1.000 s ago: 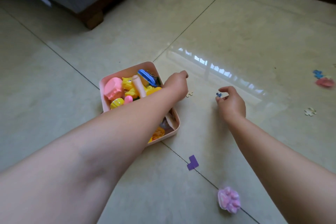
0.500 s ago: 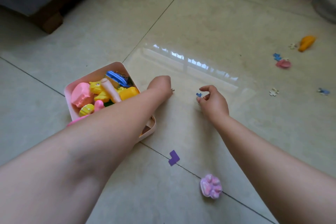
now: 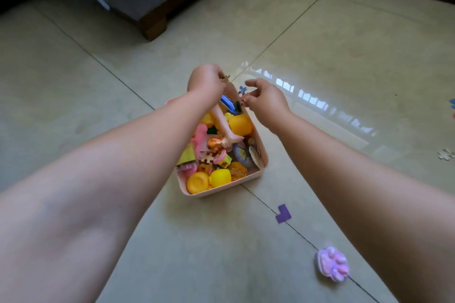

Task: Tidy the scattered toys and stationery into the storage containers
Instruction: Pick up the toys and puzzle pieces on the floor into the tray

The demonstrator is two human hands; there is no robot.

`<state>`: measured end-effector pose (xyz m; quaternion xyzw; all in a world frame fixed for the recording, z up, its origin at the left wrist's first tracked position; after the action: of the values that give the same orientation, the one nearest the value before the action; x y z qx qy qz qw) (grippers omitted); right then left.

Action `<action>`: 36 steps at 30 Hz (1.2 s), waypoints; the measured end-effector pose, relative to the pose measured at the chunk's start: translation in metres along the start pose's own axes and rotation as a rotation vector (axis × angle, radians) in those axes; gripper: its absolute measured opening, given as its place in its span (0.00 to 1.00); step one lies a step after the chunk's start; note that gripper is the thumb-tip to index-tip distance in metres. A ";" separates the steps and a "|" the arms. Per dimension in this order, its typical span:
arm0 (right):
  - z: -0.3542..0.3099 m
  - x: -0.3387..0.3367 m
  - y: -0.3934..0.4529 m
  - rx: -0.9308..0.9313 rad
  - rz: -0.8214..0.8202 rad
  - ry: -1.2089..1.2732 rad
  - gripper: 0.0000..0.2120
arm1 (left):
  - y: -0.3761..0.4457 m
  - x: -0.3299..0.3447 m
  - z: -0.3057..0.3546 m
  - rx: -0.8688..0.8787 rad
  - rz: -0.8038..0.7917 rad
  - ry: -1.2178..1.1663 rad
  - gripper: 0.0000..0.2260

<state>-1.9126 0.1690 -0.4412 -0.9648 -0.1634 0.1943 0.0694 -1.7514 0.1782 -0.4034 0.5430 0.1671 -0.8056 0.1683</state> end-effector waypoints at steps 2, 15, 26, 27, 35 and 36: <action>-0.007 0.009 0.005 0.002 -0.034 -0.117 0.24 | -0.003 0.002 -0.008 0.025 -0.050 0.009 0.12; 0.123 -0.129 -0.046 0.286 0.229 -0.287 0.17 | -0.036 0.058 0.087 0.323 -0.133 -0.050 0.06; 0.176 -0.137 -0.079 0.318 0.278 -0.388 0.04 | -0.125 0.140 0.125 0.668 -0.456 0.261 0.09; 0.175 -0.137 -0.081 0.305 0.286 -0.384 0.04 | -0.132 0.141 0.122 0.678 -0.464 0.276 0.10; 0.182 -0.143 -0.103 0.300 0.350 -0.381 0.11 | -0.211 0.162 0.084 0.750 -0.715 0.415 0.22; 0.184 -0.145 -0.105 0.310 0.349 -0.386 0.11 | -0.221 0.166 0.077 0.772 -0.742 0.465 0.24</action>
<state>-2.1424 0.2308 -0.5374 -0.9015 0.0264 0.4056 0.1488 -1.9735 0.3245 -0.5114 0.6328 0.0729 -0.6728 -0.3763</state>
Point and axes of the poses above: each hand's wrist, its own y-axis towards the middle knuckle, its own x-axis out of the palm, z = x × y, the point moved 9 cm from there along y, towards the middle knuckle, and after that the axes turned 4 degrees about y, right-handed, at the moved point
